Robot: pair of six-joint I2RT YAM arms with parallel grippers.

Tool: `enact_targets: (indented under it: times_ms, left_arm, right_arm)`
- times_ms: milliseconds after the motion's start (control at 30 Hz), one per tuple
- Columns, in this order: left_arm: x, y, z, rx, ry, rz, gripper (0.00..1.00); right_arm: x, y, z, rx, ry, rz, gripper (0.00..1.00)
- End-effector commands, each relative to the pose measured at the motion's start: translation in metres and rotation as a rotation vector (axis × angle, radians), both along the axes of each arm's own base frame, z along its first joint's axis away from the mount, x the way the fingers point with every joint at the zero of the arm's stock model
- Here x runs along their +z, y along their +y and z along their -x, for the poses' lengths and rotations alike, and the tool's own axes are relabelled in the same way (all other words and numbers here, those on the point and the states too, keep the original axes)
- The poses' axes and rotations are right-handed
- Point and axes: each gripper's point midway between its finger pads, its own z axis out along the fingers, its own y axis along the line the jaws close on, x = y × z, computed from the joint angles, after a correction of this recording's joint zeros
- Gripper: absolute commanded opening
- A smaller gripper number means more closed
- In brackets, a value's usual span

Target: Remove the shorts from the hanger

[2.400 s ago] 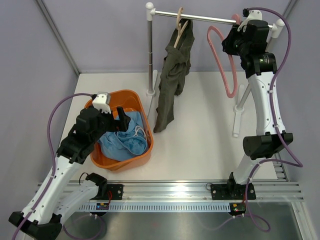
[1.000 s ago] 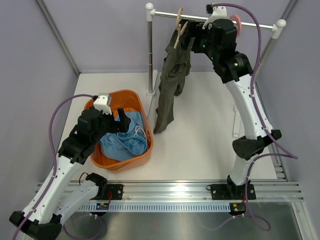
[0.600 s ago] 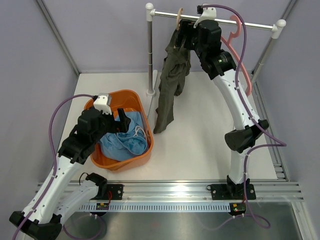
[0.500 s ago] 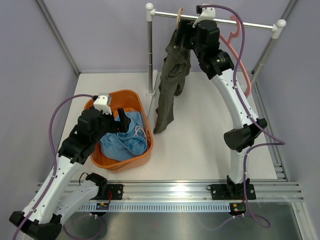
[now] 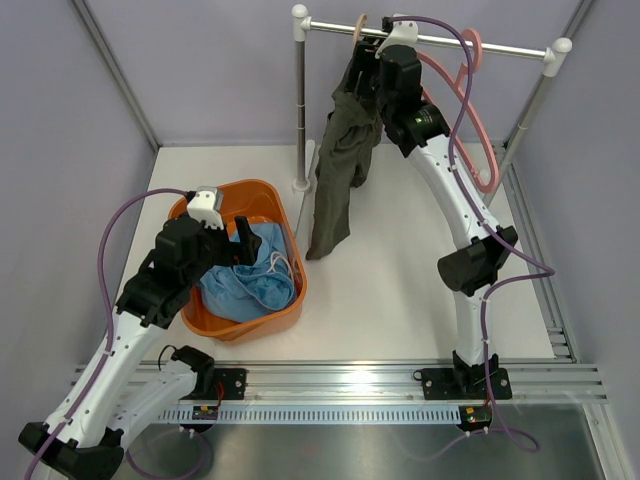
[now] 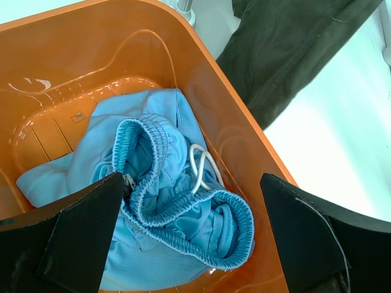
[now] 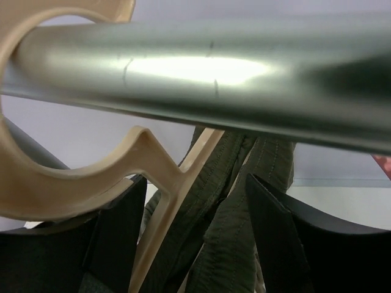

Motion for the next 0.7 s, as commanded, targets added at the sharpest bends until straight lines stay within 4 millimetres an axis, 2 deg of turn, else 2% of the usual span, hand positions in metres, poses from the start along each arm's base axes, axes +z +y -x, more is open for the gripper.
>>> enact_targets:
  times_ms: [0, 133, 167, 267, 467, 500, 600, 667]
  left_arm:
    - [0.012, -0.003, -0.005, -0.012, -0.058, 0.021, 0.99]
    - [0.011, -0.004, -0.005, -0.014, -0.056, 0.023, 0.99]
    - [0.012, -0.004, -0.005, -0.014, -0.057, 0.023, 0.99]
    - [0.012, -0.004, -0.005, -0.014, -0.057, 0.023, 0.99]
    - [0.011, -0.004, -0.004, -0.016, -0.057, 0.024, 0.99]
    - [0.011, -0.004, -0.004, -0.017, -0.057, 0.025, 0.99]
    - [0.011, -0.004, -0.004, -0.016, -0.058, 0.025, 0.99]
    - [0.011, -0.004, -0.004, -0.015, -0.058, 0.026, 0.99]
  right_arm:
    - [0.029, 0.000, 0.001, -0.036, -0.086, -0.036, 0.72]
    - [0.027, 0.000, -0.001, -0.040, -0.086, -0.026, 0.57]
    - [0.026, 0.001, -0.001, -0.041, -0.084, -0.027, 0.49]
    - [0.022, 0.001, -0.002, -0.037, -0.075, -0.020, 0.34]
    - [0.020, -0.001, 0.001, -0.042, -0.067, 0.003, 0.19]
    - [0.021, -0.003, 0.001, -0.048, -0.068, 0.004, 0.14]
    - [0.025, -0.006, 0.004, -0.051, -0.074, 0.012, 0.07]
    - [0.029, -0.009, 0.008, -0.057, -0.079, 0.016, 0.06]
